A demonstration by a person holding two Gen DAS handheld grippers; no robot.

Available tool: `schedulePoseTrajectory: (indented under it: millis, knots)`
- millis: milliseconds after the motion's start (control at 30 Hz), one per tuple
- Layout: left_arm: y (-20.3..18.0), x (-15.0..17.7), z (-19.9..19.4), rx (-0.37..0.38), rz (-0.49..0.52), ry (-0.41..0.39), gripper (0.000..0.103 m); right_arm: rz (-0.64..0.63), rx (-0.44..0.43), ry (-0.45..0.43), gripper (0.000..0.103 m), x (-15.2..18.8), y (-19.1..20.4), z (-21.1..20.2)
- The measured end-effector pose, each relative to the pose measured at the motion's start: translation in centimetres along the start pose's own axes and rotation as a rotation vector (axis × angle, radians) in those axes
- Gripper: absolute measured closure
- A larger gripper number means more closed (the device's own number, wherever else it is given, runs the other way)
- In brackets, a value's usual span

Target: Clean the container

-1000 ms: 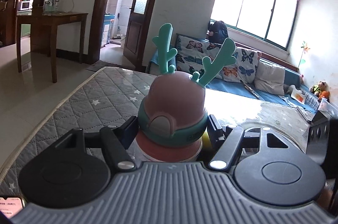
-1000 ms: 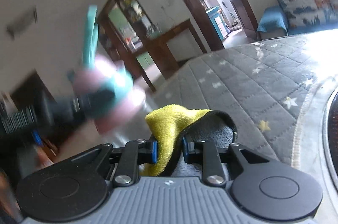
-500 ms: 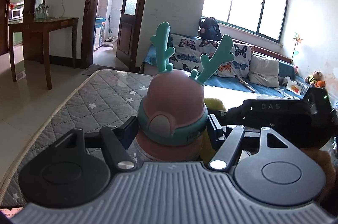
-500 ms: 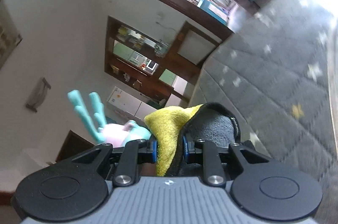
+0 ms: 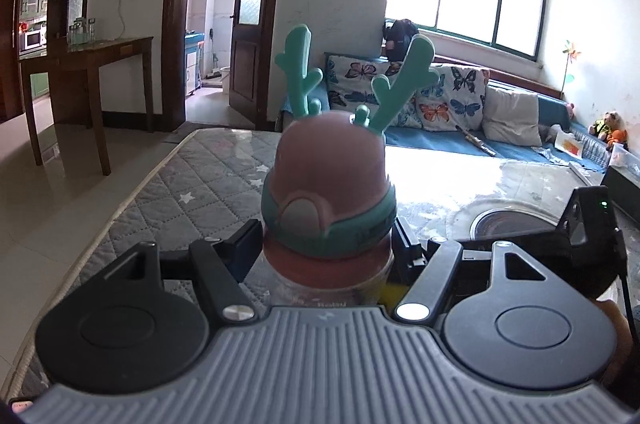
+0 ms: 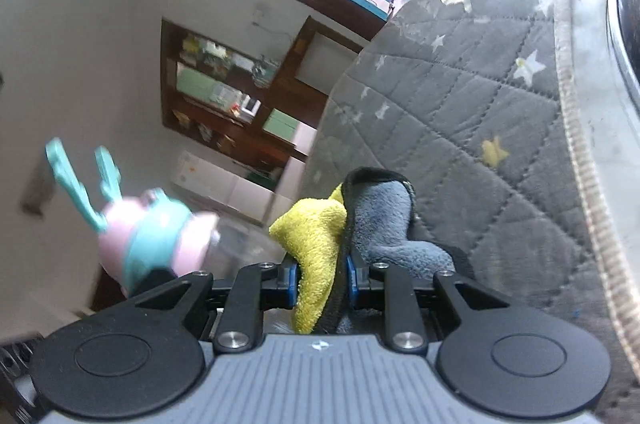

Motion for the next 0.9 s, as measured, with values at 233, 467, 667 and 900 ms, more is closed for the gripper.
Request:
schedulePoseTrajectory:
  millis: [233, 467, 667, 900]
  knots:
    - [-0.7, 0.2, -0.2, -0.003, 0.018, -0.007, 0.035, -0.239, 0.111, 0.039, 0.08, 1.8, 2.3, -1.1]
    - [-0.1, 0.5, -0.6, 0.049, 0.101, 0.009, 0.039, -0.57, 0.165, -0.02, 0.081, 2.2, 8.1, -3.8]
    - [0.2, 0.9, -0.8, 0.068, 0.144, 0.022, 0.04, -0.85, 0.158, -0.051, 0.081, 3.6, 12.7, -3.8]
    - [0.3, 1.5, -1.1, 0.063, 0.106, 0.014, 0.04, -1.002, 0.185, -0.018, 0.081, 7.4, 13.6, -3.6]
Point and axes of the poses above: each gripper's, at about its wrist camera, not at the fingertips, and z roughly the way its jaws point, y to its left, x to its underside, the point moved 2 cm from there along z, roughly the way its jaws point, and after that the axes turned 5 degrees about -x, right-handed, at the moved point
